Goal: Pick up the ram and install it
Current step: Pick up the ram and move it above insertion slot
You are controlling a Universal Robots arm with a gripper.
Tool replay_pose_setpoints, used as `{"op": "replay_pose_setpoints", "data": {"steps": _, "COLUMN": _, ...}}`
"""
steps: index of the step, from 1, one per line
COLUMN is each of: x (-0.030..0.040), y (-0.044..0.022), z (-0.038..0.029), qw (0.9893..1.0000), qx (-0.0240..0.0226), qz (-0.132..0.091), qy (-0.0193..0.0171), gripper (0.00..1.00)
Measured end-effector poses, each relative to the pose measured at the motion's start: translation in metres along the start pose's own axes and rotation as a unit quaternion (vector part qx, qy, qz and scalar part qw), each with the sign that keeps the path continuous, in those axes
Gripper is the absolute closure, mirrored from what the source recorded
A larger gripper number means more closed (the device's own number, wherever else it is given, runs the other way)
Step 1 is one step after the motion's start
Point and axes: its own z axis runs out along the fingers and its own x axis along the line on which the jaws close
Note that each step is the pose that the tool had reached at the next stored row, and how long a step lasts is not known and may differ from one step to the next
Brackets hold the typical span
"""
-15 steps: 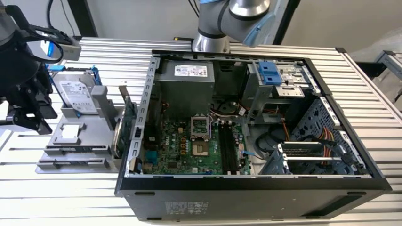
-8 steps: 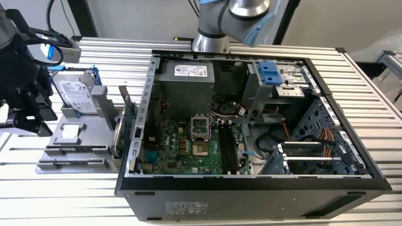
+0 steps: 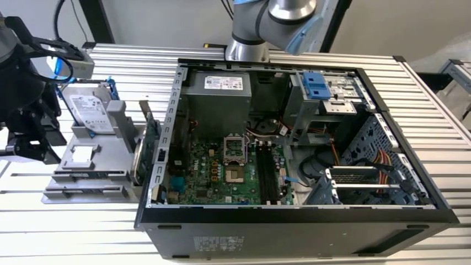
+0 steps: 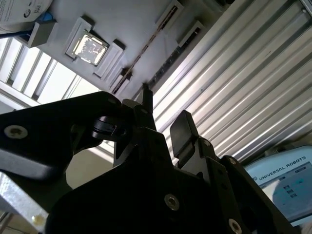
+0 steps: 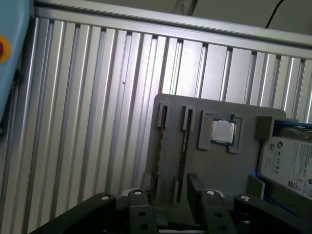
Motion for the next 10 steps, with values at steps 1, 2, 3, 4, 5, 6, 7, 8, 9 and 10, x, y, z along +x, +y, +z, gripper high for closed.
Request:
{"op": "replay_pose_setpoints", "data": {"steps": 1, "x": 0.0007, "y": 0.0001, "z": 0.0002, "qw": 1.0, "qx": 0.0, "qz": 0.0, "qy": 0.0, "gripper": 0.0}}
{"op": "replay_pose_setpoints", "data": {"steps": 2, "x": 0.0015, "y": 0.0002, "z": 0.0005, "qw": 1.0, "qx": -0.0001, "qz": 0.0, "qy": 0.0, "gripper": 0.0}}
{"op": "replay_pose_setpoints", "data": {"steps": 3, "x": 0.0021, "y": 0.0002, "z": 0.0008, "qw": 1.0, "qx": 0.0, "qz": 0.0, "qy": 0.0, "gripper": 0.0}}
{"op": "replay_pose_setpoints", "data": {"steps": 4, "x": 0.0027, "y": 0.0003, "z": 0.0011, "qw": 1.0, "qx": 0.0, "qz": 0.0, "qy": 0.0, "gripper": 0.0}}
{"op": "replay_pose_setpoints", "data": {"steps": 5, "x": 0.0033, "y": 0.0004, "z": 0.0014, "qw": 1.0, "qx": -0.0001, "qz": 0.0, "qy": 0.0001, "gripper": 0.0}}
{"op": "replay_pose_setpoints", "data": {"steps": 6, "x": 0.0039, "y": 0.0004, "z": 0.0017, "qw": 1.0, "qx": 0.0, "qz": 0.0, "qy": 0.0, "gripper": 0.0}}
{"op": "replay_pose_setpoints", "data": {"steps": 7, "x": 0.0045, "y": 0.0005, "z": 0.0021, "qw": 1.0, "qx": 0.0, "qz": 0.0, "qy": 0.0, "gripper": 0.0}}
{"op": "replay_pose_setpoints", "data": {"steps": 8, "x": 0.0052, "y": 0.0006, "z": 0.0024, "qw": 1.0, "qx": 0.0, "qz": 0.0, "qy": 0.0, "gripper": 0.0}}
{"op": "replay_pose_setpoints", "data": {"steps": 9, "x": 0.0058, "y": 0.0006, "z": 0.0028, "qw": 1.0, "qx": 0.0, "qz": 0.0, "qy": 0.0, "gripper": 0.0}}
{"op": "replay_pose_setpoints", "data": {"steps": 10, "x": 0.0064, "y": 0.0007, "z": 0.0031, "qw": 1.0, "qx": -0.0001, "qz": 0.0, "qy": 0.0, "gripper": 0.0}}
